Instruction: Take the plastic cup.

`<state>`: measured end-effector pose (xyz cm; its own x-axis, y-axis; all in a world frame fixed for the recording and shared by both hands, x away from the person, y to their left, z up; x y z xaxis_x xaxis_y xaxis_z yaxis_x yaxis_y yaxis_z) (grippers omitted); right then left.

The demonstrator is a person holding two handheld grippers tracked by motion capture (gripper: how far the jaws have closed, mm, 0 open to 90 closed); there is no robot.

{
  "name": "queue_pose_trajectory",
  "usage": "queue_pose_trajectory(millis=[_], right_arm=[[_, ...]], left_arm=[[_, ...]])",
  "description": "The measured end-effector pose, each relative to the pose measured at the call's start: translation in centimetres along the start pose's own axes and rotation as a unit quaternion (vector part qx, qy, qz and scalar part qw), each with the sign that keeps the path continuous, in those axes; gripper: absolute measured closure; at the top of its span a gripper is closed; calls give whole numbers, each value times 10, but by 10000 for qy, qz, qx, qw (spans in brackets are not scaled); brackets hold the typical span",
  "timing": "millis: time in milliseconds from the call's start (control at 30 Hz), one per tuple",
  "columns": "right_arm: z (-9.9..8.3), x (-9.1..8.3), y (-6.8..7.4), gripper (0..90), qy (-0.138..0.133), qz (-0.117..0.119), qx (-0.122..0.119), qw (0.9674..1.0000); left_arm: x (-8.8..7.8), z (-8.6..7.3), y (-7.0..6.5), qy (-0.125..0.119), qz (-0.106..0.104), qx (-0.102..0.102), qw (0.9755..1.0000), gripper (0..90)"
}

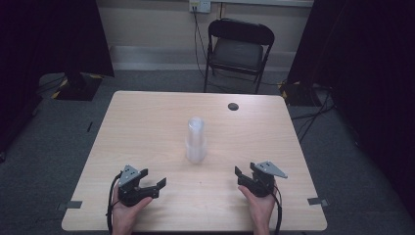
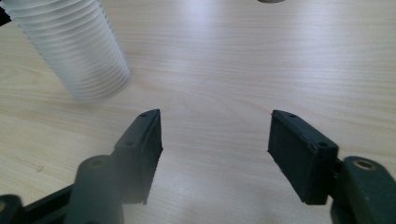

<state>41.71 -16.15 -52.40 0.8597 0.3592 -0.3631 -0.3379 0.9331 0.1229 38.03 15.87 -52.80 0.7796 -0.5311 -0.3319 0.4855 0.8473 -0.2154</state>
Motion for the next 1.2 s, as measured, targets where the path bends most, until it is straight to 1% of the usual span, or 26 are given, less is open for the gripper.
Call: queue_pose_trajectory(millis=[33,67,100,167,233,267,300,333,367,400,433,467,533,600,633,700,733,800,833,867,900,933,1000,1033,1133,1200], right_arm=[[2,0,0,317,-40,-15,-63,10000],[3,0,2,316,-69,-18,-55,10000],[4,-1,4,316,-131,40,-33,9999],[5,-2,7,322,-147,102,-19,9998],[4,-3,12,391,-127,281,19,9995],[4,-4,13,391,-101,290,9,9995],[2,-4,15,414,-41,299,12,9995],[2,-4,16,425,-50,351,29,9994],[2,-5,19,429,-68,402,50,9992],[1,-5,21,442,-51,410,47,9991],[1,-6,24,453,-38,481,77,9988],[2,-7,27,459,-49,541,102,9985],[1,-9,31,462,-30,518,49,9986],[1,-11,37,462,-28,586,52,9983],[0,-12,38,462,-23,606,52,9981],[-1,-13,42,462,-33,664,88,9978],[-2,-14,43,461,-10,688,78,9976],[-4,-16,44,458,12,692,82,9976],[-5,-16,45,458,1,730,113,9973],[-6,-17,45,456,15,740,119,9972],[-6,-19,45,456,6,749,144,9971],[-6,-21,45,455,-7,751,149,9971],[-5,-23,45,454,-45,773,110,9969],[-4,-24,45,454,-64,794,129,9967],[-3,-25,45,450,-80,848,140,9963],[-3,-26,46,450,-95,865,137,9961]], left_arm=[[0,1,0,-28,5,-20,10000,169],[0,2,0,-30,-3,-12,10000,169],[1,3,0,-60,-9,-28,10000,169],[1,5,0,-104,4,19,9999,174],[2,9,0,-216,-38,5,9998,243],[2,12,0,-244,-25,12,9997,256],[3,15,-1,-330,-9,-8,9995,256],[2,17,0,-344,-10,44,9994,256],[2,20,0,-411,-13,32,9991,256],[2,20,0,-411,-13,32,9991,257],[2,24,-2,-434,3,122,9990,262],[2,25,-3,-388,-10,126,9992,271],[2,27,-8,-355,-120,128,9992,296],[3,28,-12,-327,-215,145,9991,286],[3,29,-15,-285,-259,200,9991,280],[4,31,-18,-291,-286,253,9988,279],[5,31,-19,-235,-310,263,9989,279],[6,34,-22,-117,-431,154,9989,273],[7,35,-23,-141,-448,139,9988,268],[8,38,-25,-153,-443,183,9987,264],[8,41,-27,-178,-492,195,9984,261],[8,41,-27,-178,-492,195,9984,257],[11,47,-31,-197,-566,262,9979,243],[12,49,-33,-211,-589,256,9977,238],[15,52,-34,-193,-581,312,9976,217],[20,58,-37,-221,-631,345,9972,210]])
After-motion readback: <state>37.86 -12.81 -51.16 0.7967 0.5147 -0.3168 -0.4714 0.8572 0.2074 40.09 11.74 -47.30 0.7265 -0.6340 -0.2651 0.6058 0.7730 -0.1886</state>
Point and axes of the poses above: each handheld gripper's, and its own axes: x roughly forward along the jaws, z roughly out of its top, y roughly to its left, the point moved 9 cm from there along x, roughly forward along the jaws, and after that the axes turned 7 degrees about -y, right-handed, at the moved point
